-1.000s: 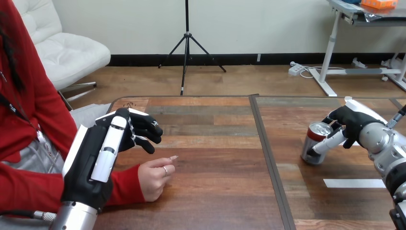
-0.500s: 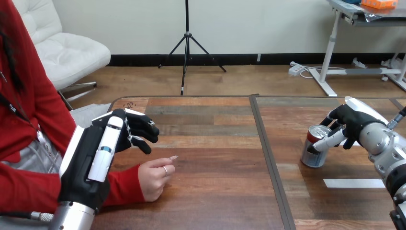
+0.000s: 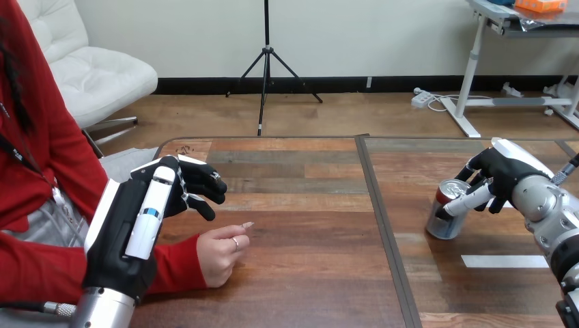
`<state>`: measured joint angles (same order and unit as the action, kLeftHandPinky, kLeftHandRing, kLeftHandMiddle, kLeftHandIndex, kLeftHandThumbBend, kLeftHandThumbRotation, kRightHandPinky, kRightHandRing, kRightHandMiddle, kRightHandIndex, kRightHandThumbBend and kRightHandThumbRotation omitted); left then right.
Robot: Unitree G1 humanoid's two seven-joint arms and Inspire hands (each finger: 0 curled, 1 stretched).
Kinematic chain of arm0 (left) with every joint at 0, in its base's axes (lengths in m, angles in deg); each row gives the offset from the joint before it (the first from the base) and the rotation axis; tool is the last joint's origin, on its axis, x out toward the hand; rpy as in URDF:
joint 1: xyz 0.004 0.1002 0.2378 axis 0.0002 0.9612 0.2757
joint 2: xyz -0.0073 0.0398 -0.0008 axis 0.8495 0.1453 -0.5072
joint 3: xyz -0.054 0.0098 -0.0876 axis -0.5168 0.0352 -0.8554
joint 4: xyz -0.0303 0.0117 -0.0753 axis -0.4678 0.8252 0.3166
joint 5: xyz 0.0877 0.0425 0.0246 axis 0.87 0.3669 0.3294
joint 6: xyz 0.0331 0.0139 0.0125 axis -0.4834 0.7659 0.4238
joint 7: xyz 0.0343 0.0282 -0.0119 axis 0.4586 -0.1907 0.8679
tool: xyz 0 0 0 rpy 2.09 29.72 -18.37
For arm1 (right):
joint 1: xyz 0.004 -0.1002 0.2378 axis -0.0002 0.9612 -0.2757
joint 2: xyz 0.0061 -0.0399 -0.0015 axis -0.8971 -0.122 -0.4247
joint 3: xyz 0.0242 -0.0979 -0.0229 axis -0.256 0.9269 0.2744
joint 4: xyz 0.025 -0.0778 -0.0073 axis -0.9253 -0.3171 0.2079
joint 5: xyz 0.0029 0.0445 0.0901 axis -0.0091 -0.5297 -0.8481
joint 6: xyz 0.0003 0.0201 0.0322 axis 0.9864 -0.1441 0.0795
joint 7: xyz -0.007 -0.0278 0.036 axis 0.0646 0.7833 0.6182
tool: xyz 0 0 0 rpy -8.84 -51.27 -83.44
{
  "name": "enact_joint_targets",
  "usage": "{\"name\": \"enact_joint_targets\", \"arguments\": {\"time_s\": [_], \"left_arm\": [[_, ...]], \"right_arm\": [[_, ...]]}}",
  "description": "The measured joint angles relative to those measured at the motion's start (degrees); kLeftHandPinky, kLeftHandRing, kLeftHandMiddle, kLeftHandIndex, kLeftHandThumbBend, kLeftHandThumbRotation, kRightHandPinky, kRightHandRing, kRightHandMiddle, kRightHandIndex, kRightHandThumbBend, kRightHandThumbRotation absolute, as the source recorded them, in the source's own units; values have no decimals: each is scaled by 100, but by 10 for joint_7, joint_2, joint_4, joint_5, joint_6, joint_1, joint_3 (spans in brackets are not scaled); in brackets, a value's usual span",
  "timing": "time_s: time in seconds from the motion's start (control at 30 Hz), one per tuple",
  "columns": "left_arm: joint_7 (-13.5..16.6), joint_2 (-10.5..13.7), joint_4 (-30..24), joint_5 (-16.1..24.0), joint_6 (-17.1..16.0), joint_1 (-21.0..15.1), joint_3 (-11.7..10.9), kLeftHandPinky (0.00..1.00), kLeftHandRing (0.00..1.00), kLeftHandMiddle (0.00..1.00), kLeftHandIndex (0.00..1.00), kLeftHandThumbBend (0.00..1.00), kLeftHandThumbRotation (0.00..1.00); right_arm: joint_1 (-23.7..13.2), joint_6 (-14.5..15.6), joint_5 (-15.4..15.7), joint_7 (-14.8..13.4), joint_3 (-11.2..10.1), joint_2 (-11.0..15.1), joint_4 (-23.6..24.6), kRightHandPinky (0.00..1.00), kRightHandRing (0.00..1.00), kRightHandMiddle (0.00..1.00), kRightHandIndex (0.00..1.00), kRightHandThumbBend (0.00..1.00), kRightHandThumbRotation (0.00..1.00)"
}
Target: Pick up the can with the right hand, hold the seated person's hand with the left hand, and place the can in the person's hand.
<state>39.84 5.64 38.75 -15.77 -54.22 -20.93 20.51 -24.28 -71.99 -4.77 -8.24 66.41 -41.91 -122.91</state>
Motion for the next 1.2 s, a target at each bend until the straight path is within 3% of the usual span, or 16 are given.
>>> {"name": "enact_joint_targets", "arguments": {"time_s": [0.7,0.97,1.1,1.2], "left_arm": [[0,0,0,4,-1,0,0,38,51,51,47,0,100],[28,8,2,83,-30,0,0,41,51,52,48,1,98],[42,20,2,135,-50,-1,-1,45,55,56,52,23,77],[52,33,0,183,-55,-2,-1,48,59,61,57,48,60]], "right_arm": [[3,0,-1,-8,0,0,0,39,40,45,50,78,0],[3,0,-1,-8,0,0,0,39,40,44,49,79,0],[3,-2,-1,-8,0,0,0,38,39,44,49,79,0],[3,-5,-1,-8,0,0,0,37,39,44,48,79,0]]}}
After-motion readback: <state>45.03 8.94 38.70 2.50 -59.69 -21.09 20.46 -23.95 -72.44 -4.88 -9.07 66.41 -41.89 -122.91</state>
